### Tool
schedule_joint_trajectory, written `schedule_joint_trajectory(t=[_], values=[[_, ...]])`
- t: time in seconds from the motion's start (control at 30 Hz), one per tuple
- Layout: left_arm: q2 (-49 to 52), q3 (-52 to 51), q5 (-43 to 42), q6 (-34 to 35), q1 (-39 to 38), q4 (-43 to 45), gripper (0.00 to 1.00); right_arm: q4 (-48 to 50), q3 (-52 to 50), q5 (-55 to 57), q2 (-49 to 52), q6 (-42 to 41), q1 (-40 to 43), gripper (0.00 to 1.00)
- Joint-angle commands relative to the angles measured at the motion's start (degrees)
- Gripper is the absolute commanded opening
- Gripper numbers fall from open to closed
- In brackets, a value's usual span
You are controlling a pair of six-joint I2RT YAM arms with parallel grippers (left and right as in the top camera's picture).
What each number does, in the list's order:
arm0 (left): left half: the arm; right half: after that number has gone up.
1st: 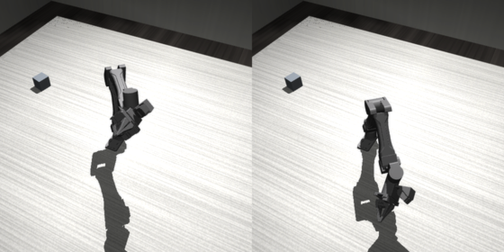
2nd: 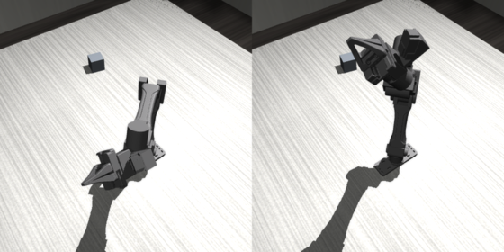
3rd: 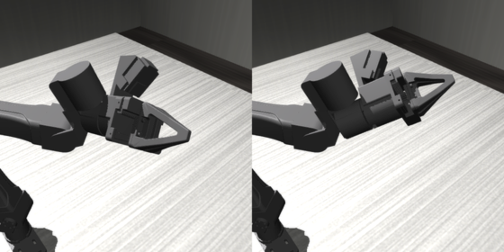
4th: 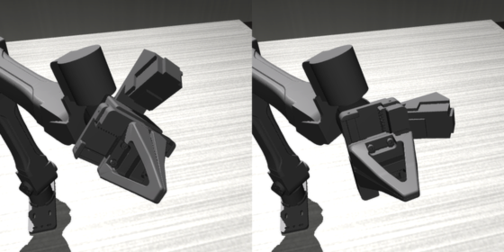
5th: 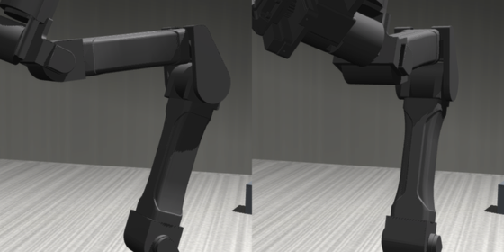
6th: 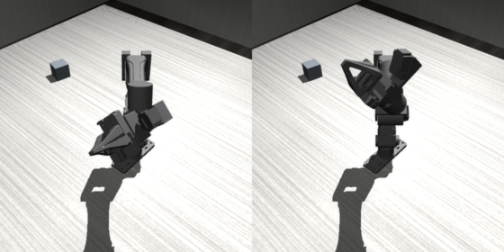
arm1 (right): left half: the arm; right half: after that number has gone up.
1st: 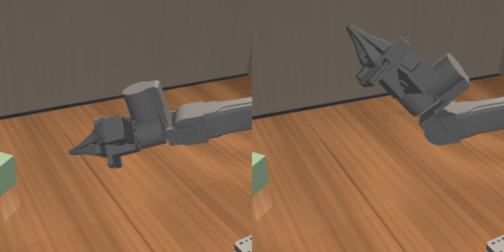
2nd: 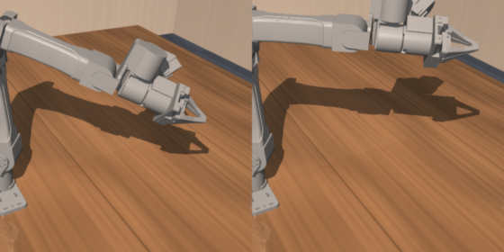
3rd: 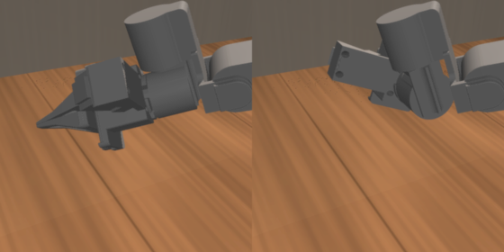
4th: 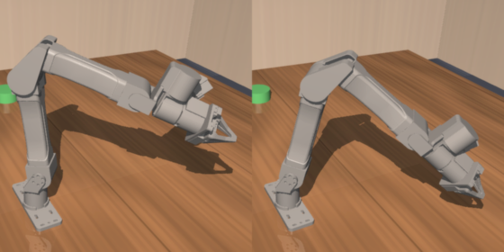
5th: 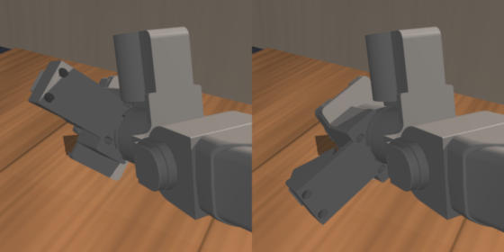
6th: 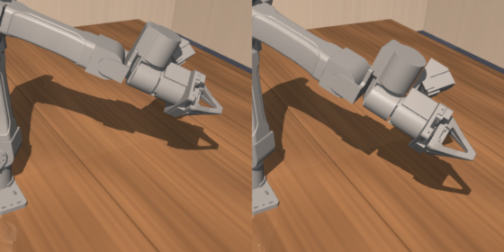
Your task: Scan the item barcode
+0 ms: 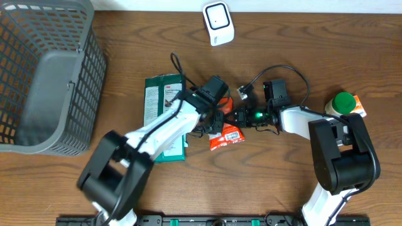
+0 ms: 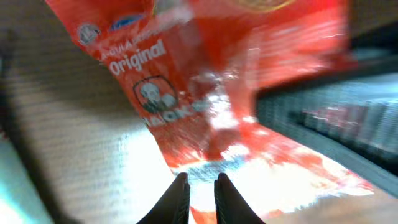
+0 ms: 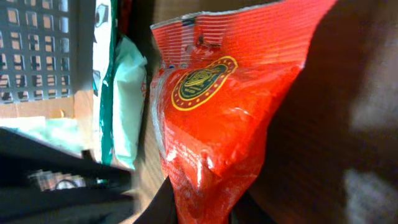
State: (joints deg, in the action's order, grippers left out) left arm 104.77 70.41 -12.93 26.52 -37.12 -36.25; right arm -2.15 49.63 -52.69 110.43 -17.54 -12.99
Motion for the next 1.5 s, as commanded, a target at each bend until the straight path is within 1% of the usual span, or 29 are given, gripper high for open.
schedule_joint_trajectory(t=[0.0,0.07,0.1,0.2,0.3,0.37,0.53,0.6,0.67,0.8,0.9,1.0,1.03,1.13,1.33,1.47], values=[[-4.3,0.4,-5.5,-0.9,0.0,-0.6,0.17,-1.1,-0.5,-1.3,-0.3,-3.0,-0.2,0.16],[-4.4,0.4,-7.7,-0.7,-0.4,-0.4,0.17,-1.5,-0.5,0.0,-0.3,-3.8,-0.2,0.17],[-4.3,0.2,-7.8,-0.5,-0.9,-0.4,0.17,-1.9,-0.5,0.8,-0.3,-4.3,-0.2,0.15],[-3.1,-0.9,-5.7,0.0,-2.9,0.7,0.17,-4.9,-0.5,4.7,-0.3,-7.6,-0.2,0.15],[-1.9,-2.0,-1.5,2.4,-4.6,0.7,0.17,-5.7,-0.5,7.0,-0.3,-8.9,-0.2,0.14],[-1.4,-2.7,-0.5,3.0,-5.4,0.7,0.17,-6.2,-0.5,8.5,-0.3,-9.9,-0.2,0.13],[-1.0,-4.9,-0.4,3.0,-6.7,0.5,0.17,-5.3,-0.5,11.9,-0.3,-9.8,-0.2,0.17],[-1.0,-6.2,1.2,3.4,-7.0,0.5,0.17,-4.9,-0.5,12.2,-0.3,-9.6,-0.2,0.18],[-1.0,-8.0,5.2,4.3,-7.0,0.7,0.17,-4.7,-0.5,12.2,-0.3,-9.6,-0.2,0.25],[-1.0,-10.9,9.1,4.3,-7.0,3.5,0.17,-4.5,-0.5,12.2,-0.3,-8.1,-0.2,0.38],[-1.0,-12.7,9.2,4.7,-7.0,6.0,0.17,-4.2,-0.5,12.1,-0.3,-8.0,-0.2,0.41],[-1.0,-14.6,9.2,5.2,-7.0,9.0,0.17,-3.6,-0.5,12.1,-0.3,-6.0,-0.2,0.44],[-1.0,-14.9,9.2,5.1,-7.0,9.4,0.17,-2.8,-0.5,12.1,-0.3,-5.2,-0.2,0.48],[-1.0,-14.9,9.8,5.1,-6.9,9.4,0.17,-1.7,-0.5,12.1,-0.3,-4.4,-0.2,0.48],[-1.0,-14.9,13.7,5.3,-6.9,8.6,0.17,-2.0,-0.5,12.1,-0.3,-4.0,0.7,0.49],[-1.0,-14.9,15.6,5.6,-6.9,8.2,0.17,-4.0,-0.5,12.1,-0.3,-4.0,2.1,0.47]])
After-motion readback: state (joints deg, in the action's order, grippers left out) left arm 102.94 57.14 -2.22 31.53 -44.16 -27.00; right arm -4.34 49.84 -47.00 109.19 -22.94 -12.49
